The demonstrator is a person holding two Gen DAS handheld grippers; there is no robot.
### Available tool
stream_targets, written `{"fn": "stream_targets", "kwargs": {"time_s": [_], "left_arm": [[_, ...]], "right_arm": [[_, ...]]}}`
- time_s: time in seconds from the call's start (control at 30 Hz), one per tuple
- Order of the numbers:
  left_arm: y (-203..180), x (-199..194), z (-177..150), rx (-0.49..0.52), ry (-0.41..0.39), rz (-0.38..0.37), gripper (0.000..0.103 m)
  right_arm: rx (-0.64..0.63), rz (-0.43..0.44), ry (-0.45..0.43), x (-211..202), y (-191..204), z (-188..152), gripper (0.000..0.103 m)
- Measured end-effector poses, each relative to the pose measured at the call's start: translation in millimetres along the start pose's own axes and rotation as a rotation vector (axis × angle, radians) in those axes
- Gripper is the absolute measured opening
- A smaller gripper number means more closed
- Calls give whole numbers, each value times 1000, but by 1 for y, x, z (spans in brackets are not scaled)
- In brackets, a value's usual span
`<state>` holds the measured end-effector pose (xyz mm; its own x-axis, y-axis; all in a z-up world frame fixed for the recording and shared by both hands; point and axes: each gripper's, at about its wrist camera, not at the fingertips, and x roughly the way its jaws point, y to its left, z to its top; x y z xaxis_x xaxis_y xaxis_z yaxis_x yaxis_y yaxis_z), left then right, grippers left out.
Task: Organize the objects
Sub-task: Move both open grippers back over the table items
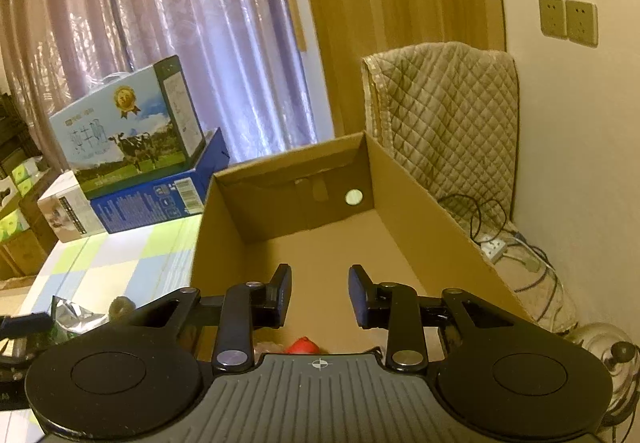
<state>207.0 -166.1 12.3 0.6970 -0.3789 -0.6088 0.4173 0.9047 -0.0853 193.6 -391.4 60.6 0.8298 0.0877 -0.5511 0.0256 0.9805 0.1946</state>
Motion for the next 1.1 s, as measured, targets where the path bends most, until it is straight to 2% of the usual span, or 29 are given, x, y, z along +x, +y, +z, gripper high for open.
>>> {"fn": "stream_targets", "kwargs": {"time_s": [0.33, 0.63, 0.87, 1.1], "left_arm": [[55, -34, -42, -26, 32, 121, 76], [101, -58, -71, -58, 46, 232, 76], [129, -67, -89, -105, 78, 276, 77], [151, -71, -98, -120, 114, 319, 77]], "right_arm": [[-87, 81, -38, -2, 39, -3, 29], [-202, 208, -17, 3, 104, -19, 30], [-312, 346, 66, 17, 165, -44, 30], [-417, 419, 123, 33, 213, -64, 30]]}}
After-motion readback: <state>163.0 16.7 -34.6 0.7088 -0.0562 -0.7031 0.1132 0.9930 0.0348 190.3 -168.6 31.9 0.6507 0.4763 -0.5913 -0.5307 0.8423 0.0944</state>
